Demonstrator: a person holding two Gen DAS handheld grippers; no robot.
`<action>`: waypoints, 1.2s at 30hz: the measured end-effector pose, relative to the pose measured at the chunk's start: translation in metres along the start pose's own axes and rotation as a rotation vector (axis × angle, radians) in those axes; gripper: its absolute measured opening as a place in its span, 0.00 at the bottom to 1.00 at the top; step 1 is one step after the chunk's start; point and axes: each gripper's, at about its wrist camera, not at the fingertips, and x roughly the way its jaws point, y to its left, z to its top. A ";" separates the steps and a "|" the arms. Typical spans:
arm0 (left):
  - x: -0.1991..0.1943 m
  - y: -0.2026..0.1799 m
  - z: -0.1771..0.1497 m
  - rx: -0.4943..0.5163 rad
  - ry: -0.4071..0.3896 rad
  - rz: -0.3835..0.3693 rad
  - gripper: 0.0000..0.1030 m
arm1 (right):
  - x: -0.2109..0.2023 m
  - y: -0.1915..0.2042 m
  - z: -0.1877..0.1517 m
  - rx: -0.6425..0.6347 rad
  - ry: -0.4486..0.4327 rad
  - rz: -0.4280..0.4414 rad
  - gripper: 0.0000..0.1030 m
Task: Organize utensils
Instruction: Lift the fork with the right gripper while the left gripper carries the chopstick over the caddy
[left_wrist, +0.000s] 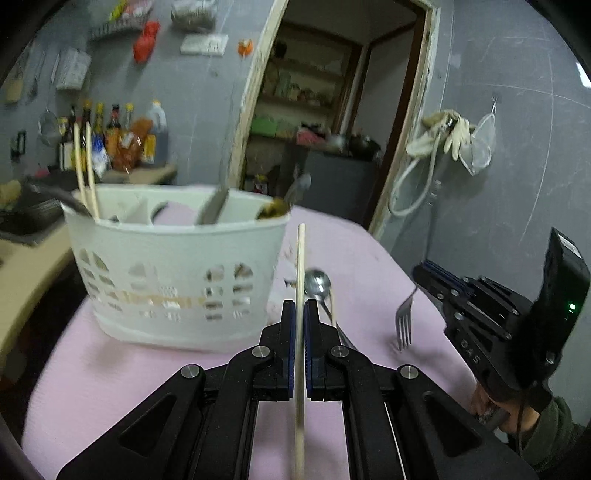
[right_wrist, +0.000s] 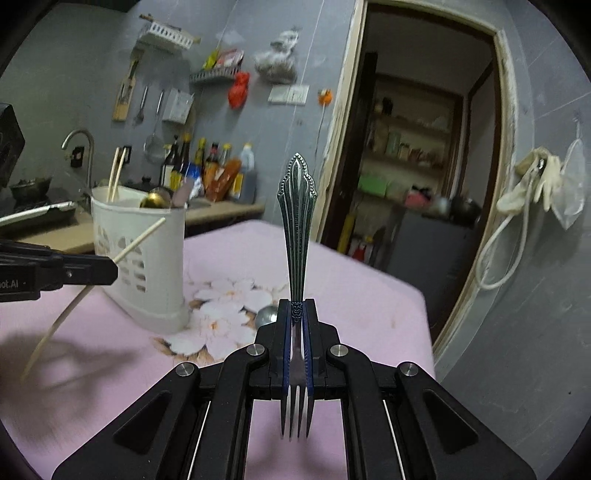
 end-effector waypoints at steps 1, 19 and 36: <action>-0.003 -0.001 0.001 0.001 -0.023 0.007 0.02 | -0.003 0.000 0.001 0.005 -0.022 -0.007 0.03; -0.046 0.029 0.063 -0.054 -0.266 0.023 0.02 | -0.031 0.004 0.067 0.071 -0.208 0.083 0.03; -0.077 0.098 0.142 -0.126 -0.531 0.003 0.02 | -0.012 0.030 0.143 0.173 -0.396 0.234 0.03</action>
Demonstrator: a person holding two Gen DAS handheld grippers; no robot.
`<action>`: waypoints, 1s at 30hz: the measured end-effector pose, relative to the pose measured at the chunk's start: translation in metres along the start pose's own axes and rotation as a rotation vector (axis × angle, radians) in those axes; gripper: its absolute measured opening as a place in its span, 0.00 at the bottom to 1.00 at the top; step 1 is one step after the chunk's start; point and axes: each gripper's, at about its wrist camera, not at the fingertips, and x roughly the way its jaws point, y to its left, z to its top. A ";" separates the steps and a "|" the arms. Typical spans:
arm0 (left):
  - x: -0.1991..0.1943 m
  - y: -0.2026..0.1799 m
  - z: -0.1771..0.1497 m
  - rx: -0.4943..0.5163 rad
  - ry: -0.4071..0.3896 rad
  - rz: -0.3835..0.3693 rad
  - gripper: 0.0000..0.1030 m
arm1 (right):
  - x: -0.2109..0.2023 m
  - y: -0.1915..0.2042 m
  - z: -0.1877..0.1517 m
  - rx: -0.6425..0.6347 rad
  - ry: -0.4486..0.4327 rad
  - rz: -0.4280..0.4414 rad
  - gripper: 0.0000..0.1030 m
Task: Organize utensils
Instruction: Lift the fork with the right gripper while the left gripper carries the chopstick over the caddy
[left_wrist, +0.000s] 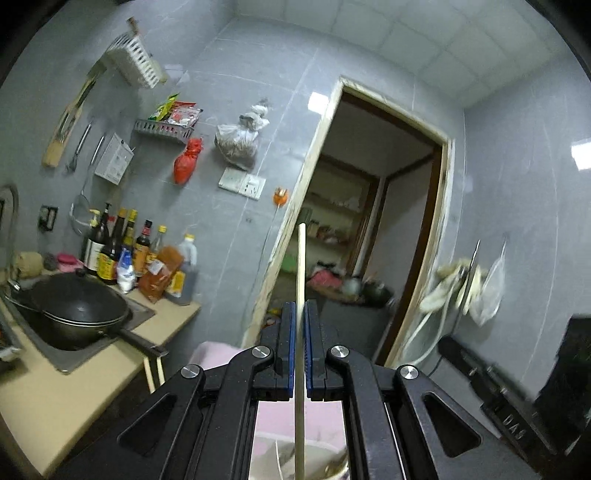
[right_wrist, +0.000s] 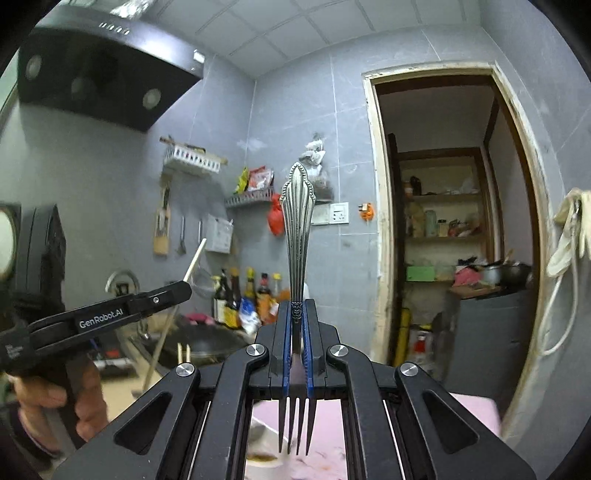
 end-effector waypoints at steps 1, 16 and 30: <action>0.000 0.007 0.004 -0.011 -0.021 0.005 0.02 | 0.006 0.000 0.000 0.017 -0.006 0.011 0.03; -0.001 0.089 0.004 -0.164 -0.161 0.140 0.02 | 0.053 -0.001 -0.047 0.131 -0.017 0.055 0.04; -0.015 0.120 0.012 -0.227 -0.199 0.144 0.02 | 0.064 0.007 -0.063 0.100 0.004 0.045 0.04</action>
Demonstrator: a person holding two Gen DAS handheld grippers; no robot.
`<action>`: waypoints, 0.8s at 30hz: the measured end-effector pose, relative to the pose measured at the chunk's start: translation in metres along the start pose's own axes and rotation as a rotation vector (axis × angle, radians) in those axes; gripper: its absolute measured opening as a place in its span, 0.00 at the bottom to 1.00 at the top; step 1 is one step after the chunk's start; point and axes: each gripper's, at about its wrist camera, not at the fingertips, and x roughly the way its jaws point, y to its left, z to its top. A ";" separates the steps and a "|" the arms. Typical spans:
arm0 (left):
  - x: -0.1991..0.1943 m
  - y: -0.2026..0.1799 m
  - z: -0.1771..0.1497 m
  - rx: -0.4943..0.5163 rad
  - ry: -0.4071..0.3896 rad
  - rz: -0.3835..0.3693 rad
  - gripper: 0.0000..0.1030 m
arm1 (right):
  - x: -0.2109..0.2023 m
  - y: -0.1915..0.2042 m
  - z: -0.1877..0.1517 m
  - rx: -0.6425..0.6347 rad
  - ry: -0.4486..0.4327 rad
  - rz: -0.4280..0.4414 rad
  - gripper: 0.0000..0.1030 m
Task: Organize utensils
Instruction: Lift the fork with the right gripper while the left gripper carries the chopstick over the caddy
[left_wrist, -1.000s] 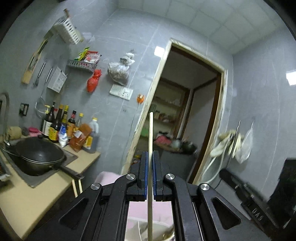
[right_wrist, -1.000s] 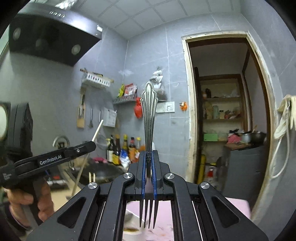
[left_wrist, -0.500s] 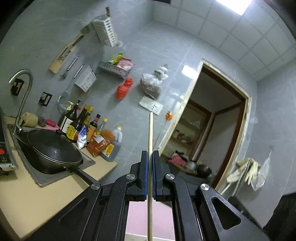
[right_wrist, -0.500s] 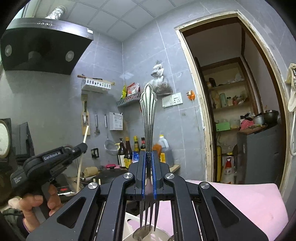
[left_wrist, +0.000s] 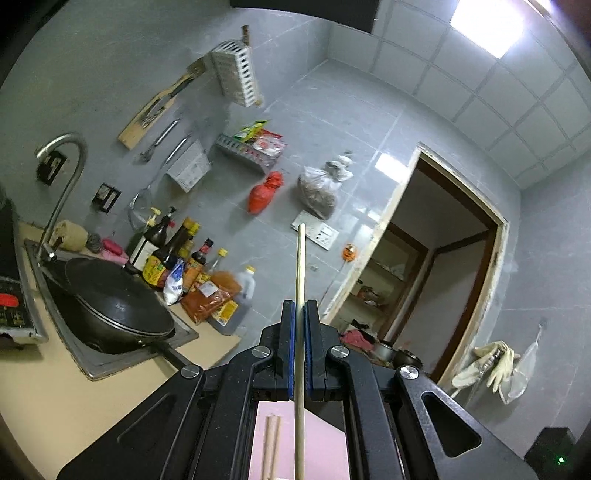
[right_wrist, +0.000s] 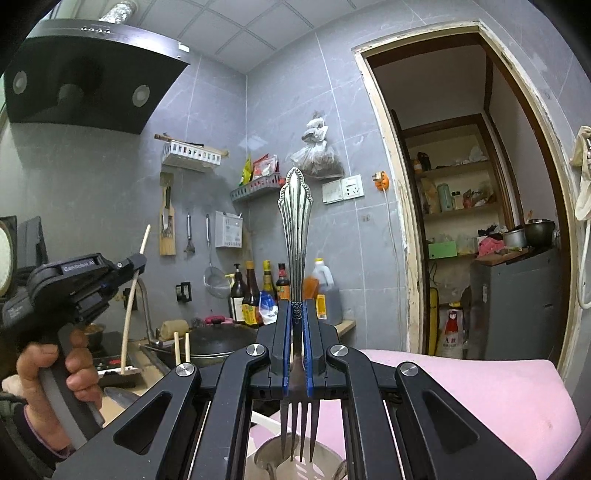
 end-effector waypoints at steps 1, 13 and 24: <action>0.003 0.003 -0.002 -0.006 -0.001 0.001 0.02 | 0.000 0.000 -0.001 -0.003 0.000 -0.002 0.04; 0.012 0.023 -0.028 -0.065 0.018 0.004 0.02 | 0.006 0.008 -0.012 -0.032 0.015 -0.015 0.04; 0.007 -0.003 -0.057 0.082 -0.015 0.032 0.02 | 0.007 0.009 -0.021 -0.041 0.026 -0.011 0.04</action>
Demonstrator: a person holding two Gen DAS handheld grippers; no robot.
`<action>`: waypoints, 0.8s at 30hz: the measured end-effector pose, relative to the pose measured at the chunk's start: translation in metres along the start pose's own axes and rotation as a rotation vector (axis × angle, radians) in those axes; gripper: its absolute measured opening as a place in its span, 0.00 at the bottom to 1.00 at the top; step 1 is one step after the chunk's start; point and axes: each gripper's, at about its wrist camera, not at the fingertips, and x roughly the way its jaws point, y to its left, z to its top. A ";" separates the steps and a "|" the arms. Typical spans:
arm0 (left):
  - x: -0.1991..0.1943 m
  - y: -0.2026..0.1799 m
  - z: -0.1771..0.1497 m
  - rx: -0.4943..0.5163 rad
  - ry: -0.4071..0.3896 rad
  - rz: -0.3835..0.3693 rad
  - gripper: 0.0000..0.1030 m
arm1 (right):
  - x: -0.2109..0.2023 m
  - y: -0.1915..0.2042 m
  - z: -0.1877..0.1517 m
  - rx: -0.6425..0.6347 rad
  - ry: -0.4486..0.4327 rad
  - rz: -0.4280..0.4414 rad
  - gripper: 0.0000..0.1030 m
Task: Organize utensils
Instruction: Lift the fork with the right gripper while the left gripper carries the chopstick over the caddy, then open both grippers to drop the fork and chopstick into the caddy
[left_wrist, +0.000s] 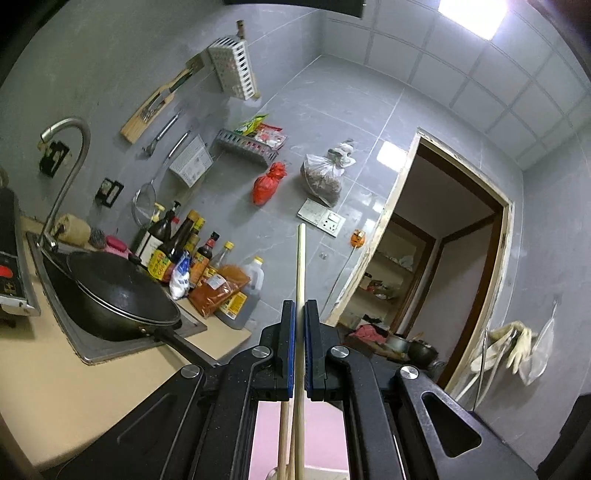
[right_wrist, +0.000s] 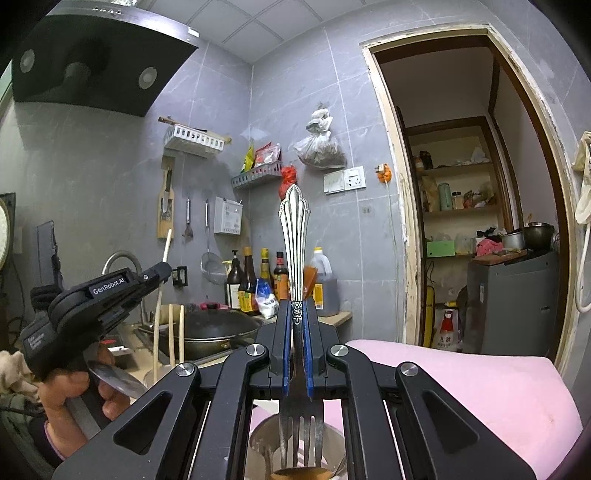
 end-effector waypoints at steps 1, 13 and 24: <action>0.000 -0.002 -0.003 0.015 0.007 0.002 0.02 | 0.001 -0.001 -0.001 0.003 0.005 0.002 0.04; -0.001 -0.022 -0.027 0.156 0.153 -0.009 0.03 | 0.005 -0.024 -0.004 0.132 0.061 0.124 0.04; -0.007 -0.029 -0.023 0.146 0.268 -0.065 0.27 | -0.009 -0.023 -0.003 0.066 0.088 0.134 0.07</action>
